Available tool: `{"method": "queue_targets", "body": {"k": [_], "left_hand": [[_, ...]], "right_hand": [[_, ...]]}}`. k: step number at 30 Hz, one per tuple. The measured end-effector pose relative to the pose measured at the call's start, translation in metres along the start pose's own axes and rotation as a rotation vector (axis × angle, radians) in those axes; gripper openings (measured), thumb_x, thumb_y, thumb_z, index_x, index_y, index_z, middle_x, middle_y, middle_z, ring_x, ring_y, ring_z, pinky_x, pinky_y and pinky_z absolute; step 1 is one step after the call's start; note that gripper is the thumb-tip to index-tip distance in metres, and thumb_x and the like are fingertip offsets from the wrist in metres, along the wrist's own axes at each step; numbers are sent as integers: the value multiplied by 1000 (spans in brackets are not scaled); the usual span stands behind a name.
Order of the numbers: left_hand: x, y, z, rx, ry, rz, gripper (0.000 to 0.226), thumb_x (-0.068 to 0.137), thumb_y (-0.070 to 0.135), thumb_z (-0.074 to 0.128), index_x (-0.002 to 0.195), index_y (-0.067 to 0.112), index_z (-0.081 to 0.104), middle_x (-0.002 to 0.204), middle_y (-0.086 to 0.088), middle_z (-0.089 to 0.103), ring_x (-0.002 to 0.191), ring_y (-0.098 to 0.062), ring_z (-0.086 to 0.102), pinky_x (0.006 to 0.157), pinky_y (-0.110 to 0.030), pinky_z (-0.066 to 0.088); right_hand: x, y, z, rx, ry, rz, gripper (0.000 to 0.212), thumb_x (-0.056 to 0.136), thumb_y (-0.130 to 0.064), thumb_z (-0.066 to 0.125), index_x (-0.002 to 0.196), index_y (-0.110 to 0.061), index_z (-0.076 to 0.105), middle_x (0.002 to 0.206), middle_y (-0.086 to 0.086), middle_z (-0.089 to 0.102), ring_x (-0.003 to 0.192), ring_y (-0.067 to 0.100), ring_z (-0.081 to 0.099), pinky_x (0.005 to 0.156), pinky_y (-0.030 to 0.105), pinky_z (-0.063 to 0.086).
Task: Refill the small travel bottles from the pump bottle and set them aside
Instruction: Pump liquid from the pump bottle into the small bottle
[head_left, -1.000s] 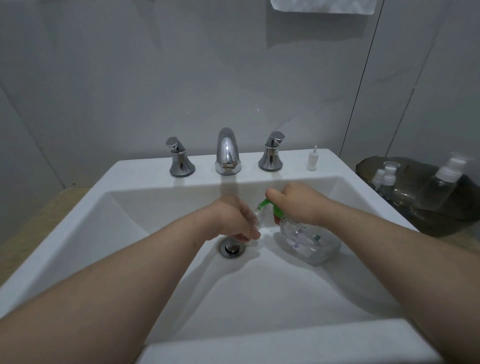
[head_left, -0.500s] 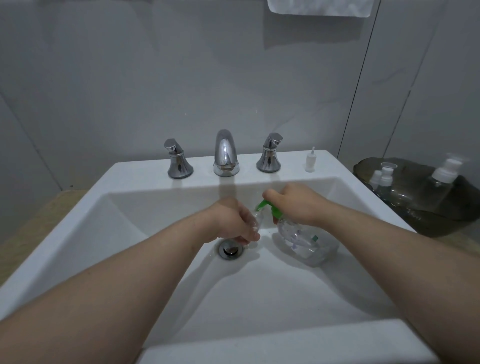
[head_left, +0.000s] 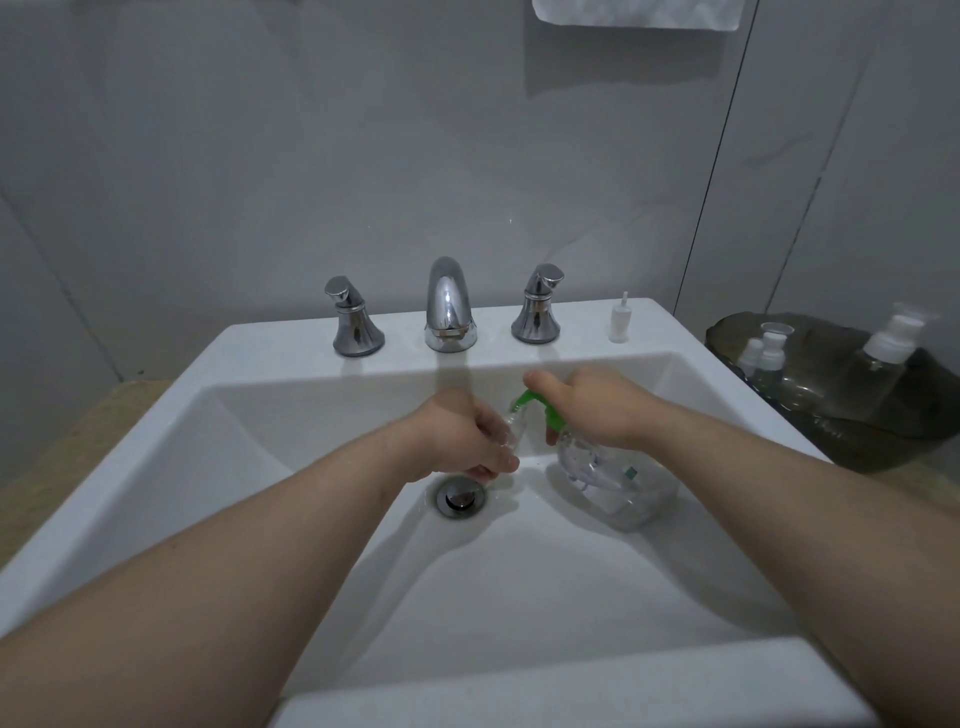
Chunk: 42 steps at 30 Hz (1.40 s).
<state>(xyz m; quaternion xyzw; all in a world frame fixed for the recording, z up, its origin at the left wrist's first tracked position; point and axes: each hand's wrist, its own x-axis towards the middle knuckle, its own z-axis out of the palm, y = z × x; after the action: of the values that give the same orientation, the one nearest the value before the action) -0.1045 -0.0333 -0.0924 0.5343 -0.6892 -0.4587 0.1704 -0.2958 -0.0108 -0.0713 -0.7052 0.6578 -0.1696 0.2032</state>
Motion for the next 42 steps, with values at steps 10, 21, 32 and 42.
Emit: {"method": "queue_targets", "body": {"k": [10, 21, 32, 42], "left_hand": [[-1, -1, 1, 41, 5, 39, 22, 79, 2, 86, 93, 5, 70, 76, -8, 68, 66, -21, 69, 68, -28, 60], [-2, -1, 4, 85, 8, 67, 21, 79, 2, 87, 86, 8, 68, 67, 0, 61, 54, -13, 64, 63, -26, 59], [-4, -1, 8, 207, -2, 75, 24, 78, 17, 90, 89, 10, 70, 80, -11, 74, 77, -31, 77, 80, -41, 64], [-6, 1, 8, 254, 69, 65, 23, 84, 15, 82, 78, 16, 61, 69, 1, 62, 63, -17, 65, 66, -25, 56]], "right_hand": [[4, 2, 1, 52, 8, 22, 63, 100, -50, 36, 78, -5, 76, 78, 11, 75, 81, 33, 67, 82, 39, 55], [2, 0, 1, 72, 39, -32, 35, 101, -39, 40, 83, -13, 54, 84, 5, 60, 78, 22, 54, 70, 34, 43], [2, 1, 1, 33, 30, -2, 29, 100, -42, 44, 95, -15, 53, 92, 4, 62, 85, 22, 57, 75, 36, 43], [-13, -9, 1, -52, 130, 119, 68, 95, -76, 41, 65, -19, 62, 66, -4, 63, 70, 18, 62, 63, 32, 43]]}}
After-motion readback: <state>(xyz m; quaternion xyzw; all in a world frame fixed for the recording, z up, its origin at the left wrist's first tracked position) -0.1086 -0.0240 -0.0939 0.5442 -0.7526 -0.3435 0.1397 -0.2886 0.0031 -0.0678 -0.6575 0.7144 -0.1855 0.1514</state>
